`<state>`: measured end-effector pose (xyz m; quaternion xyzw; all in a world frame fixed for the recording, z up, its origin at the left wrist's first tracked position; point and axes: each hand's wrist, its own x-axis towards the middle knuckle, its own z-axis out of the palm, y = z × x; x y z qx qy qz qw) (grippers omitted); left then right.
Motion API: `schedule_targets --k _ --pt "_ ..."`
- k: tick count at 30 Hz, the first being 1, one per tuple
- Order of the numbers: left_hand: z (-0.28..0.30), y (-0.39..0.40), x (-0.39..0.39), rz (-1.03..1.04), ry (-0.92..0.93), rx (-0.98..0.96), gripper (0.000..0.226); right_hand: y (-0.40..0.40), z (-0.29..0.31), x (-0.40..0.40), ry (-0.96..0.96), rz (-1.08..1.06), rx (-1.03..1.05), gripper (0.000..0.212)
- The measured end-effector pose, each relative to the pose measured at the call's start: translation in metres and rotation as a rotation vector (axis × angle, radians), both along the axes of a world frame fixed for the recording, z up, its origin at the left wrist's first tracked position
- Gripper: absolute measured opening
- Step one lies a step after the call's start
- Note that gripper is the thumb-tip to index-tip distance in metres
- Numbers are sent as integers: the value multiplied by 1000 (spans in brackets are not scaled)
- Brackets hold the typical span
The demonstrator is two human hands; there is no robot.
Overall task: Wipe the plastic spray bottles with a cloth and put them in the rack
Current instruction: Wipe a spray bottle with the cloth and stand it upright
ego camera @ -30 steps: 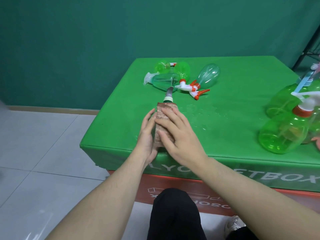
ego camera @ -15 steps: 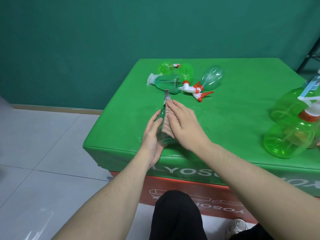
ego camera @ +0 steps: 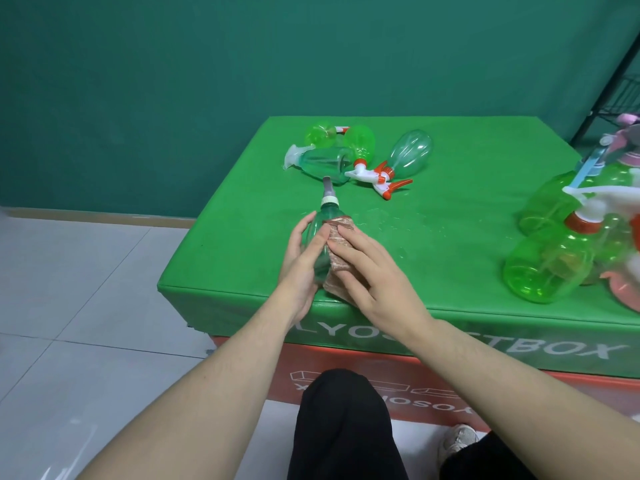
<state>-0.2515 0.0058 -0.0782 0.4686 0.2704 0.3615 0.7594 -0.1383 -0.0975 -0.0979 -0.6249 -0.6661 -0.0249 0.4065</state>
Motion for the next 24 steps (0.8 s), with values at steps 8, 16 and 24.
schedule_targets --k 8,16,24 --pt "2 -26 9 -64 113 193 63 -19 17 0 153 -112 -71 54" --pt "4 -37 23 -115 174 322 73 -11 34 18 430 -147 -1 44" --pt "-11 -32 25 -125 142 272 56 -20 17 15 125 -175 -79 52"
